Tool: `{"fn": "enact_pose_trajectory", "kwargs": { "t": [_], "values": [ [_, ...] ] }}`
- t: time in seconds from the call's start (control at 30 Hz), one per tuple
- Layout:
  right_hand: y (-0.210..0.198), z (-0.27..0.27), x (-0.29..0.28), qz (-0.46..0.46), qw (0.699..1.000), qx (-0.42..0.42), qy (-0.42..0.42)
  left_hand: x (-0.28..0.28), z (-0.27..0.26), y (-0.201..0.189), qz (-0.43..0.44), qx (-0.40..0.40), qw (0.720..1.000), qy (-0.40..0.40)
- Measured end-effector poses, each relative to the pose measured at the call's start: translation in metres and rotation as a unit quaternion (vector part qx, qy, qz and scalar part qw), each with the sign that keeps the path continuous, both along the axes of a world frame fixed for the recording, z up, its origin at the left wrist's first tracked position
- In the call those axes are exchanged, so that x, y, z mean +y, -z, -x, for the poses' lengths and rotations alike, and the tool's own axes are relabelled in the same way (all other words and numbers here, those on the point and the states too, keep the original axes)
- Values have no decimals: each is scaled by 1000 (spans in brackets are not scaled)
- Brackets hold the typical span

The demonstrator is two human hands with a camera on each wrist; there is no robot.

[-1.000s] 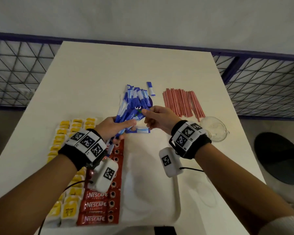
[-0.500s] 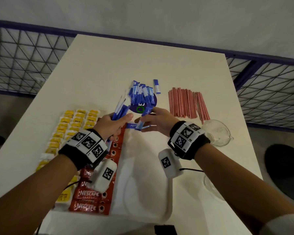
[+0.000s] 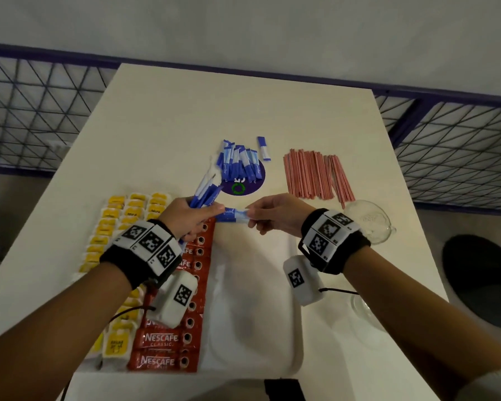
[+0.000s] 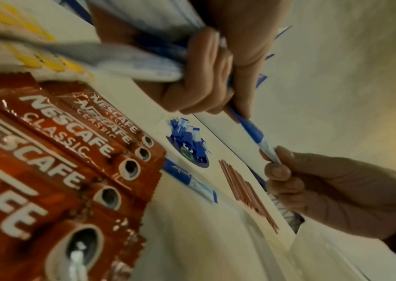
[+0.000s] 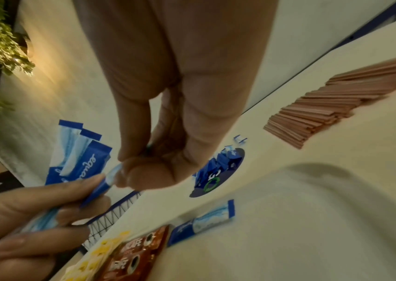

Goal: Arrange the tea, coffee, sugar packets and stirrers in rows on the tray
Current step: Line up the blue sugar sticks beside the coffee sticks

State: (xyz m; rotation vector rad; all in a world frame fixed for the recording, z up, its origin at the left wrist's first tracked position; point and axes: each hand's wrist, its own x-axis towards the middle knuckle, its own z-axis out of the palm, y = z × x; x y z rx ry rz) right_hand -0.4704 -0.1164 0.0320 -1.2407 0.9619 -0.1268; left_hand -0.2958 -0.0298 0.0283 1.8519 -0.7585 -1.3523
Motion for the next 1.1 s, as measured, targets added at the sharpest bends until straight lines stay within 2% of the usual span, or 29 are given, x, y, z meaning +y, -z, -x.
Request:
{"fn": "enact_pose_trajectory", "kwargs": {
  "t": [0.17, 0.3, 0.43, 0.7, 0.97, 1.1],
  "values": [
    [8, 9, 2, -43, 998, 47, 13, -1, -6, 9, -17, -29, 999, 26],
    [22, 7, 7, -37, 993, 103, 36, -1, -18, 10, -13, -67, 997, 34],
    [36, -1, 10, -46, 990, 121, 63, -4, -26, 8, -12, -109, 993, 53],
    [47, -18, 3, 19, 976, 212, 54, -6, -36, 7, -17, -99, 992, 74],
    [49, -21, -5, 11, 958, 279, 70, -10, -42, 6, -28, -70, 994, 85],
    [49, -21, -5, 14, 956, 279, 87, -11, -42, 9, -30, -74, 993, 92]
  ]
}}
